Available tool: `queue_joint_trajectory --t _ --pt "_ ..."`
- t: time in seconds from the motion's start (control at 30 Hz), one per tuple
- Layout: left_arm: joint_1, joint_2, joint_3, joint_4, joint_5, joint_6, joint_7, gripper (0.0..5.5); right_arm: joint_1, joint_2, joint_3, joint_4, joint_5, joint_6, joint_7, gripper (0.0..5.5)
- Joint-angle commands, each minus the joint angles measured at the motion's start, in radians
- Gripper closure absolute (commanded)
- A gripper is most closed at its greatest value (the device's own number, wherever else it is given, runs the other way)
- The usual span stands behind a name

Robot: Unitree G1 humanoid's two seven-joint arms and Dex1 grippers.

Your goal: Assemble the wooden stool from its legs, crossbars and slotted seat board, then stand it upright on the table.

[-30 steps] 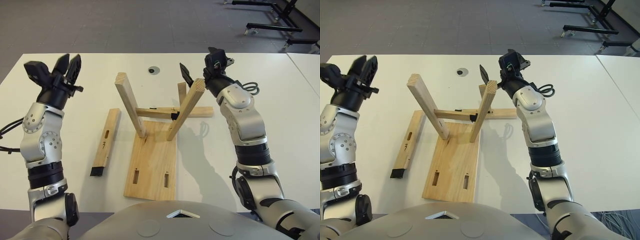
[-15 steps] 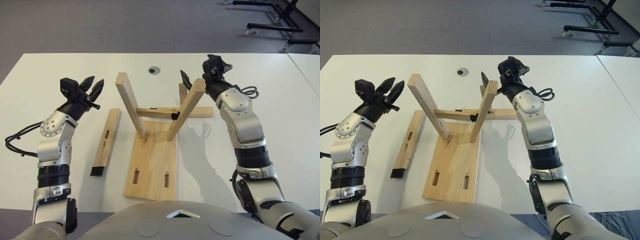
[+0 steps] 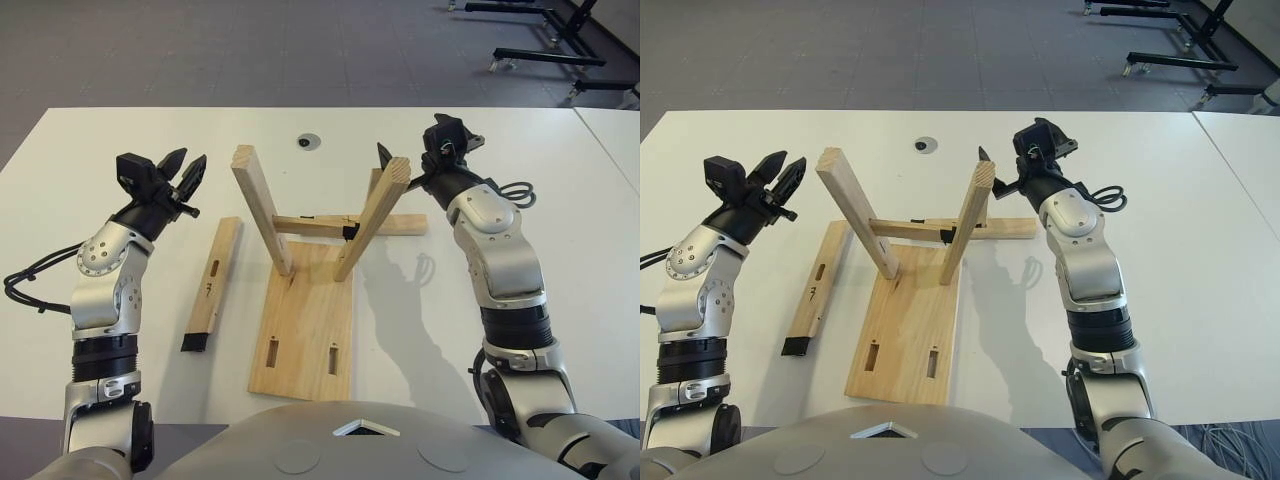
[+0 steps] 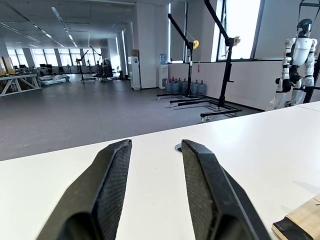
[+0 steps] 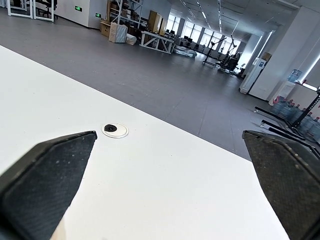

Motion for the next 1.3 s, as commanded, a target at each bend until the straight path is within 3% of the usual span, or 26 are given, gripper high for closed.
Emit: queue_joint_trajectory --t 0.03,0.33,0.53,0.73,0.97,1.3 --pt "0.006 0.007 0.006 -0.017 -0.001 0.013 -0.002 3.69 0.027 -0.007 -0.003 0.033 -0.013 0.041 0.003 0.13" --pt "0.010 -0.002 0.019 -0.002 -0.012 0.004 -0.013 3.69 -0.038 0.031 -0.147 -0.057 0.142 -0.047 0.039 0.13" --pt "0.008 -0.009 0.022 0.005 -0.013 -0.001 -0.016 3.69 -0.138 0.075 -0.133 -0.031 0.164 -0.033 0.005 0.13" --pt "-0.018 -0.026 0.007 0.021 -0.010 -0.002 -0.019 3.69 -0.278 0.202 -0.078 0.120 0.161 -0.020 -0.064 0.13" --pt "-0.018 -0.042 -0.002 0.022 -0.009 -0.005 -0.018 3.69 -0.367 0.265 -0.100 0.207 0.185 -0.008 -0.098 0.13" --pt "0.002 -0.051 -0.008 0.004 -0.011 0.007 -0.018 3.69 -0.132 0.257 -0.029 0.375 0.114 -0.051 -0.068 0.13"
